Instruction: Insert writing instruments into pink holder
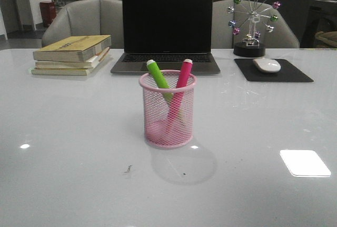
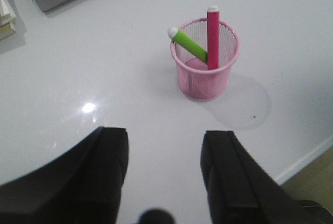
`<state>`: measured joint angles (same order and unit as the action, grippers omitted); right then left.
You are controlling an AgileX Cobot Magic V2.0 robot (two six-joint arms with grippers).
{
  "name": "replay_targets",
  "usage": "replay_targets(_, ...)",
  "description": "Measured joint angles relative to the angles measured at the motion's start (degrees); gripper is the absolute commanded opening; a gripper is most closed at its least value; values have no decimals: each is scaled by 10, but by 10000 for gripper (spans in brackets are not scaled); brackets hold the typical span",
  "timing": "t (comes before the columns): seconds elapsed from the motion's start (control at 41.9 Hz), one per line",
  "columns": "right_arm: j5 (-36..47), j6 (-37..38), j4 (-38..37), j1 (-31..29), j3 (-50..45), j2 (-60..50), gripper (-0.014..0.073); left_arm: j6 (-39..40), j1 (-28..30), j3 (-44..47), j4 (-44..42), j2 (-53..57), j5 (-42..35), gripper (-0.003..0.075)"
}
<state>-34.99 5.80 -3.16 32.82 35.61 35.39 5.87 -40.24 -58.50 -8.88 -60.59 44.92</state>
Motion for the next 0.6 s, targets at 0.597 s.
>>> replay_targets(0.597, 0, 0, 0, 0, 0, 0, 309, 0, 0, 123, 17, 116, 14, 212)
